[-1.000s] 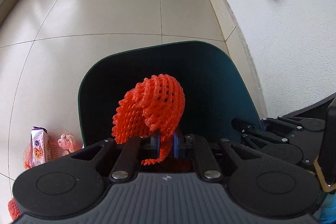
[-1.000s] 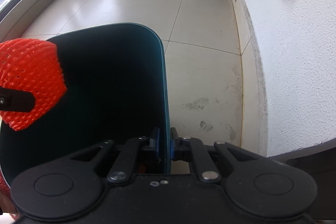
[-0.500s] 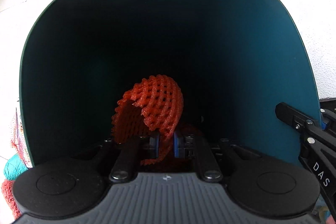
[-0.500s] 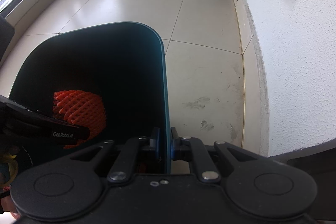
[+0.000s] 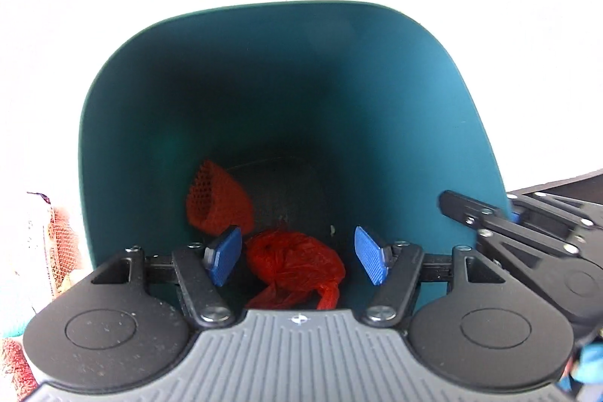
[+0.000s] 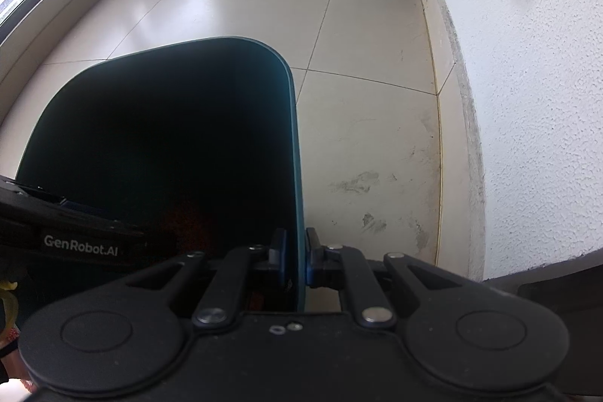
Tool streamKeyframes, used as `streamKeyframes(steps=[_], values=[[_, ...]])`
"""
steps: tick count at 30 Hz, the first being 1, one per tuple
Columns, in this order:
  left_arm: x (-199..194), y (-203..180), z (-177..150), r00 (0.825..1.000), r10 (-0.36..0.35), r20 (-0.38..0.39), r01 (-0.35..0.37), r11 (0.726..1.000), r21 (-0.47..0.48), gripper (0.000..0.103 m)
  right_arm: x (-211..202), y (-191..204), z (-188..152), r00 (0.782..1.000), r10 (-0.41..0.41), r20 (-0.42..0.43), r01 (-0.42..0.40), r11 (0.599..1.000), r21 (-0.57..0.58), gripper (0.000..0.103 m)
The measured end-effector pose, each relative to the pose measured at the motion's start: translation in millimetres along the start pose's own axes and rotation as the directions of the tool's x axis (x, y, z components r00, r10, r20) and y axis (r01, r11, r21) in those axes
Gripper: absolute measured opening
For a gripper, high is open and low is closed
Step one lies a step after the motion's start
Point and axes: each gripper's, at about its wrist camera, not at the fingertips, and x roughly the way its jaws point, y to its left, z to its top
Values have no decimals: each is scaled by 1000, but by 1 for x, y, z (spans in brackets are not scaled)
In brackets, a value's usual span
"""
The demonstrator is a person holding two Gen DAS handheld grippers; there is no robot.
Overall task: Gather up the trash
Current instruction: 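Carry the orange mesh sleeve into the wastebasket and open the left gripper, then lower the left gripper and grasp the grey-blue snack bag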
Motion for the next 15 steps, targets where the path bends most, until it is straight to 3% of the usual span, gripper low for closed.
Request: streamKeyframes(steps=[7, 15], values=[[-44, 5, -8, 996, -8, 84, 5, 999, 39, 67, 1, 1, 3, 1000, -4, -1, 4, 1000, -1, 9], [-94, 51, -20, 971, 93, 221, -97, 995, 6, 75, 0, 1, 4, 1000, -1, -2, 1, 1000, 5, 10]])
